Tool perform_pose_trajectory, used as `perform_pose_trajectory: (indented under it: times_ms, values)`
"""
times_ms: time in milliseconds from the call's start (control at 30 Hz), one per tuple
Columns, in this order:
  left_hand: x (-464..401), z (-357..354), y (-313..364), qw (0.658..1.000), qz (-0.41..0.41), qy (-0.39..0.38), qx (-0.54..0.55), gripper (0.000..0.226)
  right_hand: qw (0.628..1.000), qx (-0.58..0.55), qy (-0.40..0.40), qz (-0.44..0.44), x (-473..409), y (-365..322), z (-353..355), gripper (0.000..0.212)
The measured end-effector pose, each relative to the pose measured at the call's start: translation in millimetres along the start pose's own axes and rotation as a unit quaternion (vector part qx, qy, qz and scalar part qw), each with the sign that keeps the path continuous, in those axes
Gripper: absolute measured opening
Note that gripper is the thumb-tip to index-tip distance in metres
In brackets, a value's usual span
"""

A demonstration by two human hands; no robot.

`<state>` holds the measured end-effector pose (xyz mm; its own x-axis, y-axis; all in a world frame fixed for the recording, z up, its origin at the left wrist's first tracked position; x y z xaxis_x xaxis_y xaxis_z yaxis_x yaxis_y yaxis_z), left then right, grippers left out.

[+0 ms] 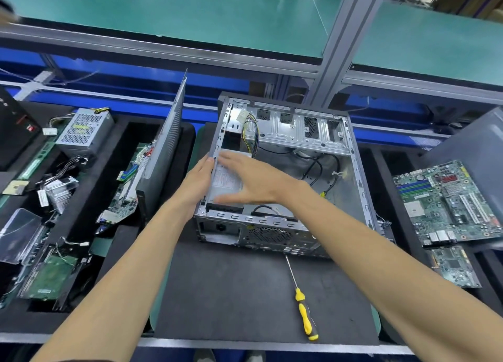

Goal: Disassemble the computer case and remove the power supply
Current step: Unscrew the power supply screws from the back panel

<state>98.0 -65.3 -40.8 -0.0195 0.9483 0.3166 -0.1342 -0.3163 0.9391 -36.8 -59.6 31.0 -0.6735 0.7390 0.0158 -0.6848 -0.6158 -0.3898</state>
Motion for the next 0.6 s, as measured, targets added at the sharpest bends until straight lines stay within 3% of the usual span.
perform_pose_trajectory:
  times_ms: [233, 600]
  values:
    - [0.1, 0.2, -0.1, 1.0, 0.0, -0.007, 0.002, 0.046, 0.998, 0.018, -0.062, 0.003, 1.9, 13.9, -11.4, 0.111]
    - [3.5, 2.5, 1.2, 1.0, -0.009, 0.01, -0.008, 0.046, 1.0, -0.007, 0.002, -0.029, -8.2, 28.9, -9.4, 0.101]
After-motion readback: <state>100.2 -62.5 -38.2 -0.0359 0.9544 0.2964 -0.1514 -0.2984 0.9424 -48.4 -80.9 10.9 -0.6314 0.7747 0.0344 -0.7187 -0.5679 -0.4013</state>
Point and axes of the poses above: each hand's wrist, its own x-axis away from the middle knuckle, its own z-axis out of the back of the hand, y = z × x, the point moved 6 cm from there along -x, towards the middle knuckle, and after that the axes turned 1 degree about -z, right-handed, at the moved point
